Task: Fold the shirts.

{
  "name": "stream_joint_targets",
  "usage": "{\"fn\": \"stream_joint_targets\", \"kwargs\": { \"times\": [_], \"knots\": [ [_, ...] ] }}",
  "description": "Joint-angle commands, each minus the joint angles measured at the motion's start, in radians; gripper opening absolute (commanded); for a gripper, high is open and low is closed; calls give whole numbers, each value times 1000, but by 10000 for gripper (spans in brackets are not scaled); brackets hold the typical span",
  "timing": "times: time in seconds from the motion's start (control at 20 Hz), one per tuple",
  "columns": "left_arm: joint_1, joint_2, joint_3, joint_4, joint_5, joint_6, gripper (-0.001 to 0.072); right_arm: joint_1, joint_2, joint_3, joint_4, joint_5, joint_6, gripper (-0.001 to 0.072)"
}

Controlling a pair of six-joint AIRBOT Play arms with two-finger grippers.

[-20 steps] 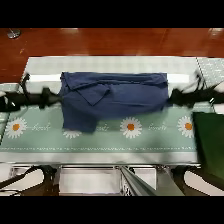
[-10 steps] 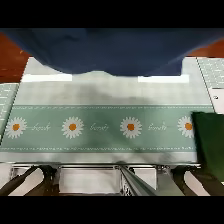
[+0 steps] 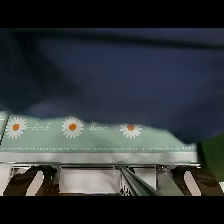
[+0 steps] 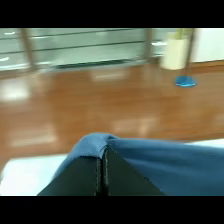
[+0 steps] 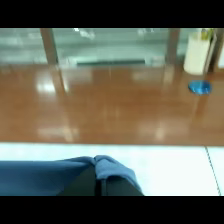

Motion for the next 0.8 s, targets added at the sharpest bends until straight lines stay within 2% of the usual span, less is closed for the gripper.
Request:
{"fn": "stream_joint_targets", "kwargs": {
  "times": [0.0,0.1,0.2,0.35,0.45,0.55,0.75],
  "knots": [
    [-158,29,-36,288,-57,-71,20,1,21,-62,-35,80,11,28],
    [-172,-8,-129,290,-56,-71,20,1,21,-173,-15,53,18,28],
    [-172,-79,-236,290,-32,-71,21,1,15,-330,23,-37,9,27],
    [-172,-231,-394,285,92,-79,21,2,-62,-525,93,-158,-28,28],
    [-172,-348,-471,241,174,-98,21,18,-165,-623,154,-262,-71,28],
    [-172,-470,-521,173,257,-98,21,54,-317,-678,151,-365,-105,28],
    [-172,-699,-527,71,457,-116,22,78,-689,-630,234,-592,-124,28]
  ]
}}
